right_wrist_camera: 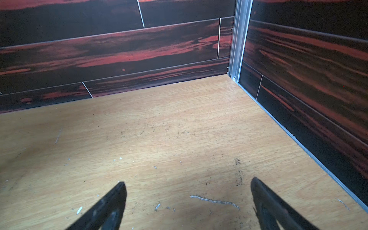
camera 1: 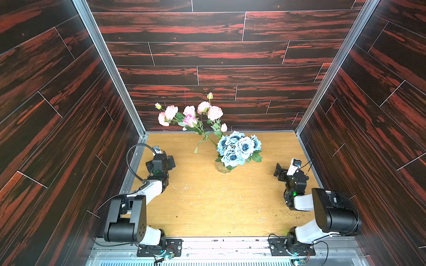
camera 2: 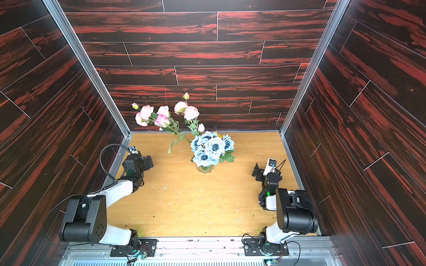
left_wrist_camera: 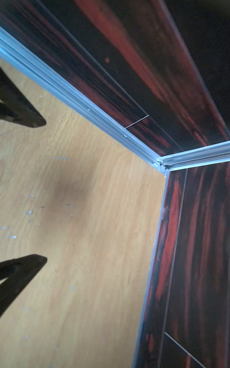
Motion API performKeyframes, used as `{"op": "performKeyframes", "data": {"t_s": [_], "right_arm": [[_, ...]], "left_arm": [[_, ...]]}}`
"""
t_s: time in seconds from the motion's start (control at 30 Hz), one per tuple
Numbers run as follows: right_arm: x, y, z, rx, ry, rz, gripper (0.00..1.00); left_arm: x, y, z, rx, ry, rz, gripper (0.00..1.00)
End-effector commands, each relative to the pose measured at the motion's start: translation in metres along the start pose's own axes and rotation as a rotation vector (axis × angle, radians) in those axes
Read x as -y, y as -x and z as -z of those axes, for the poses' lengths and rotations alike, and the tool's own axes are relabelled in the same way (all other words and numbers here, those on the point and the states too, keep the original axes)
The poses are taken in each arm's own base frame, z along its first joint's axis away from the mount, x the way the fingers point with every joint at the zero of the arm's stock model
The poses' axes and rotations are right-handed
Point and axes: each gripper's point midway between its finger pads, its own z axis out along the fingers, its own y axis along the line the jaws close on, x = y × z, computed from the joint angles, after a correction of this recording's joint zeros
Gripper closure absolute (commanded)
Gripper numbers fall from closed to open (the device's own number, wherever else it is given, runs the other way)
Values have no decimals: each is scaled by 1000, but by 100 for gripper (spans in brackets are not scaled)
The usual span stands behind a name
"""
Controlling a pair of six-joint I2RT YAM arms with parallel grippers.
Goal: Pick out pink flowers from the vase
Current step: Pick up the flower from the vase.
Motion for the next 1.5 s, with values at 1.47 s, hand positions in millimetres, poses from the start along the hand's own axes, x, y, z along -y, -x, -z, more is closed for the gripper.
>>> {"op": "performKeyframes", "data": {"t_s": [1.47], "right_arm": [[-119, 99, 38, -391, 554, -528, 2]], "left_arm": [[232, 67, 78, 195, -1285, 468, 24]]}}
